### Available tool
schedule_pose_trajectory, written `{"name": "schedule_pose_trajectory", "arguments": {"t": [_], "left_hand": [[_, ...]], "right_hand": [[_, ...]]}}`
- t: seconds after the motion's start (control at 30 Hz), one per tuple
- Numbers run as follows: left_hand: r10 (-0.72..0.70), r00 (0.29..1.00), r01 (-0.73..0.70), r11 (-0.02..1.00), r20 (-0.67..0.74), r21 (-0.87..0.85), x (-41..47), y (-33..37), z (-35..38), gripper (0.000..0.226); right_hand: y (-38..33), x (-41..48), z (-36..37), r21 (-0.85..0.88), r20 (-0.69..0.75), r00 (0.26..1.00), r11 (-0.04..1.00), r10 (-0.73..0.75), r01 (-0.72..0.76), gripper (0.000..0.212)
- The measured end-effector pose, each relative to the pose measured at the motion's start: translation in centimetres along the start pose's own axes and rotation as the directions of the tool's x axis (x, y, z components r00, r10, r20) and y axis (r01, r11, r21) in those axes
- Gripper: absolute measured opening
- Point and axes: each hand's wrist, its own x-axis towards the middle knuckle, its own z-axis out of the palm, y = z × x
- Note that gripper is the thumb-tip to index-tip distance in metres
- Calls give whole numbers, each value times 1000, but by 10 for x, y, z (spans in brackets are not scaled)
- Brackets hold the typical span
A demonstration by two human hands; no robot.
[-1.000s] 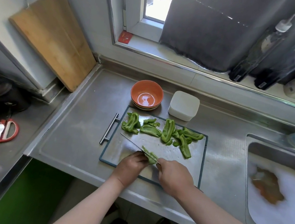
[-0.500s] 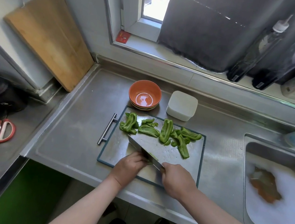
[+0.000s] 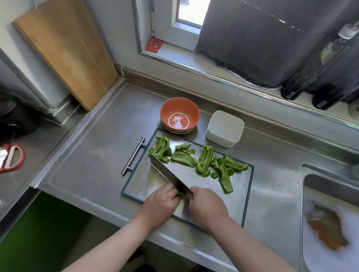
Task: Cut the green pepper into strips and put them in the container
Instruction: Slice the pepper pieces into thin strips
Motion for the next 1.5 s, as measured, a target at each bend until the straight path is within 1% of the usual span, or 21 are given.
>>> {"name": "schedule_pose_trajectory", "arguments": {"t": [0.03,0.13,0.27,0.37,0.57,0.7,0.8,0.9,1.0,1.1,1.17,1.3,1.4,1.5], "left_hand": [[-15,1000,15,1000,7,-7,-1,1,0,10],[-60,997,63,997,52,-53,-5,0,-1,20],[-122,990,131,983,75,-127,-6,-7,0,29],[-120,989,132,979,83,-157,-2,-9,-5,33],[-113,992,122,979,62,-166,2,-9,-9,31],[-122,991,129,975,45,-180,2,-9,-6,25],[-121,992,127,975,42,-184,0,-11,-2,19],[-106,994,111,977,39,-179,-1,-11,1,20],[-92,995,96,983,31,-157,-2,-12,4,4],[-73,996,78,990,54,-113,-4,-10,6,7],[-84,994,90,991,70,-101,-6,-9,4,9],[-145,988,150,980,47,-132,-6,-7,-2,12],[-140,990,140,977,12,-158,-3,-10,-8,8],[-117,993,115,977,-1,-180,0,-13,-12,21]], "right_hand": [[0,-1,-1,8,0,1000,1000,-5,5,23],[-1,-6,-5,24,-4,999,999,-36,37,25],[-1,-22,-6,-16,-39,996,996,-85,85,21],[2,-34,-1,-36,-47,996,997,-73,71,22],[14,-45,5,-53,-64,997,998,-50,46,25],[14,-41,8,-54,-46,998,998,-35,32,20],[10,-31,12,-9,-32,999,1000,-17,17,21],[2,-17,14,20,-30,999,1000,-9,10,22],[-10,-2,14,32,-22,1000,999,-11,11,21],[-15,7,12,38,-23,1000,999,-10,11,21],[-14,8,13,39,-32,999,999,-14,15,23],[-15,6,13,39,-28,1000,999,-10,11,26],[-15,2,8,44,-19,1000,999,-19,20,24],[-11,-11,3,42,-45,998,998,-52,54,21]]}}
